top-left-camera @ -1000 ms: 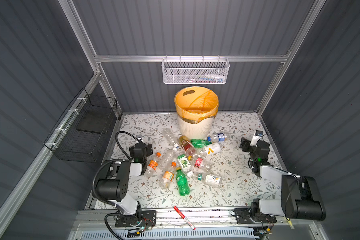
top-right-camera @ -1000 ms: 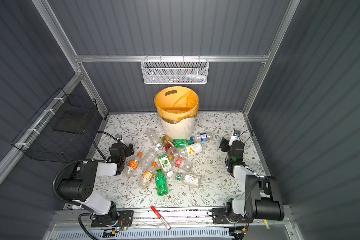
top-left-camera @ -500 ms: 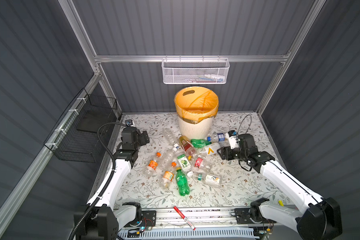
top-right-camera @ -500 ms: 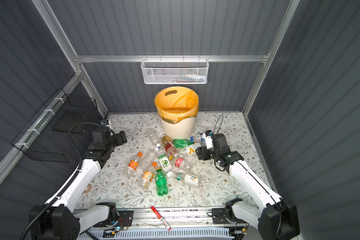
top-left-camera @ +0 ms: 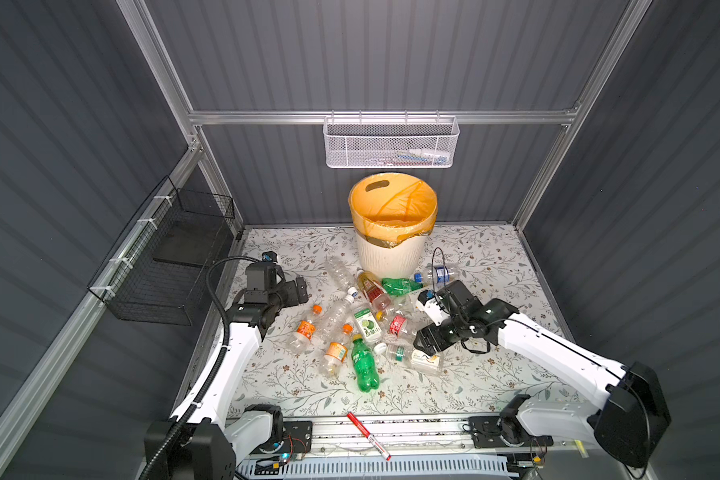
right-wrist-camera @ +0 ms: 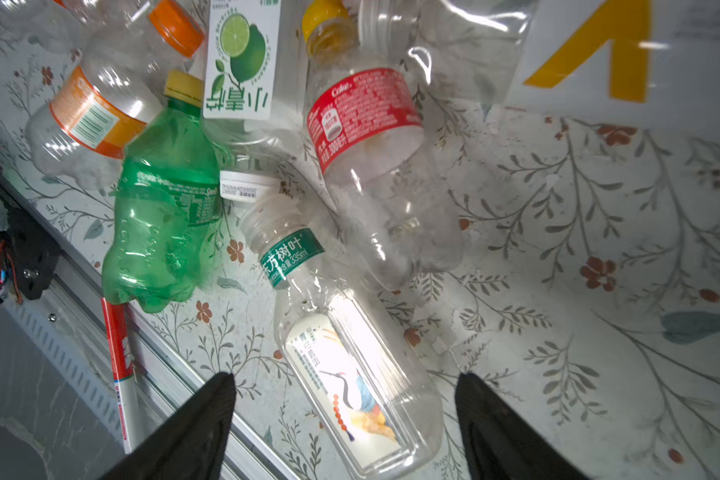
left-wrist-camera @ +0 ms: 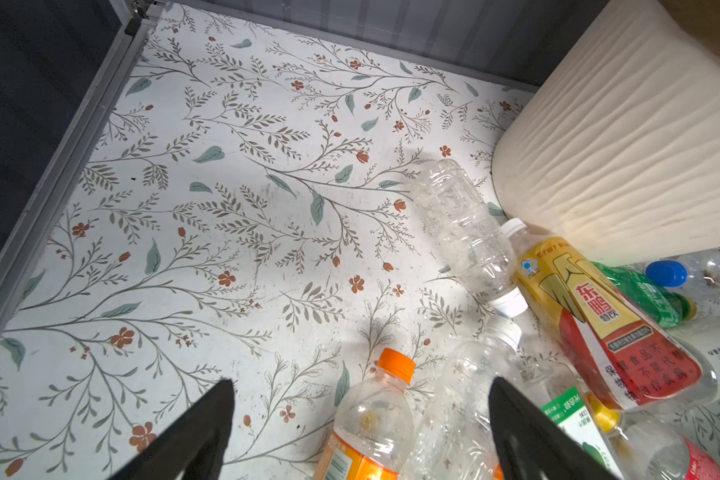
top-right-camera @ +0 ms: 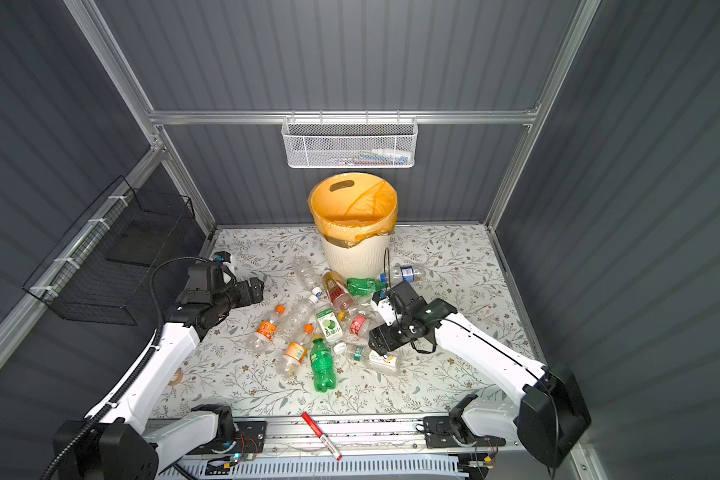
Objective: Throw the plastic bottles in the bin
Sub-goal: 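Reach right gripper to clear green-label bottle while left arm moves toward bottles, then grasp the clear green-label bottle with the right gripper and lift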
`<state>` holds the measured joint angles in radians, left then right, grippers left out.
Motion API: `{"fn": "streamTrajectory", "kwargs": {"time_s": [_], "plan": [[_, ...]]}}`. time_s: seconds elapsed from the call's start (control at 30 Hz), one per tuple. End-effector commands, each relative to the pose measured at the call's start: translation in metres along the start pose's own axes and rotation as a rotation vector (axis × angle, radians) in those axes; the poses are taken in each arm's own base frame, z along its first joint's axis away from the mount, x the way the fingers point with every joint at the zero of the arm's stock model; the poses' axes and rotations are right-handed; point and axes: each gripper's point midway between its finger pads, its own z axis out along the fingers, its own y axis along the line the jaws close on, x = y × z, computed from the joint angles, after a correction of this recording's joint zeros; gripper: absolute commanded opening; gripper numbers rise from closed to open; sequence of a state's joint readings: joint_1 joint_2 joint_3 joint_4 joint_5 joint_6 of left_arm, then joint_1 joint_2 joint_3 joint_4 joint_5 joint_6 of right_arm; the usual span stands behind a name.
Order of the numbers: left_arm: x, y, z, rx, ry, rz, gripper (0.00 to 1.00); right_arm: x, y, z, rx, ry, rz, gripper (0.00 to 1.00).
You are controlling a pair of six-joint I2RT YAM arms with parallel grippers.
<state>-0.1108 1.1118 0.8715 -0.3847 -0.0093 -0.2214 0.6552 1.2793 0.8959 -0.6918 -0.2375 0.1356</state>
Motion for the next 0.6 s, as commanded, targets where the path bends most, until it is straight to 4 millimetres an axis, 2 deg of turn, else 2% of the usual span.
{"fn": "streamTrajectory", "kwargs": {"time_s": [0.0,0.3,0.57], "plan": [[0.014,-0.006,0.003,0.043,0.037,0.009,0.95,0.007,0.007,0.008,-0.006,0.068,-0.045,0.89],[0.018,-0.008,0.007,0.059,0.048,0.027,0.96,0.019,0.005,0.037,0.105,0.183,-0.126,0.94],[0.019,-0.009,0.011,0.061,0.058,0.026,0.96,0.028,0.008,0.054,0.133,0.210,-0.140,0.92]]}}
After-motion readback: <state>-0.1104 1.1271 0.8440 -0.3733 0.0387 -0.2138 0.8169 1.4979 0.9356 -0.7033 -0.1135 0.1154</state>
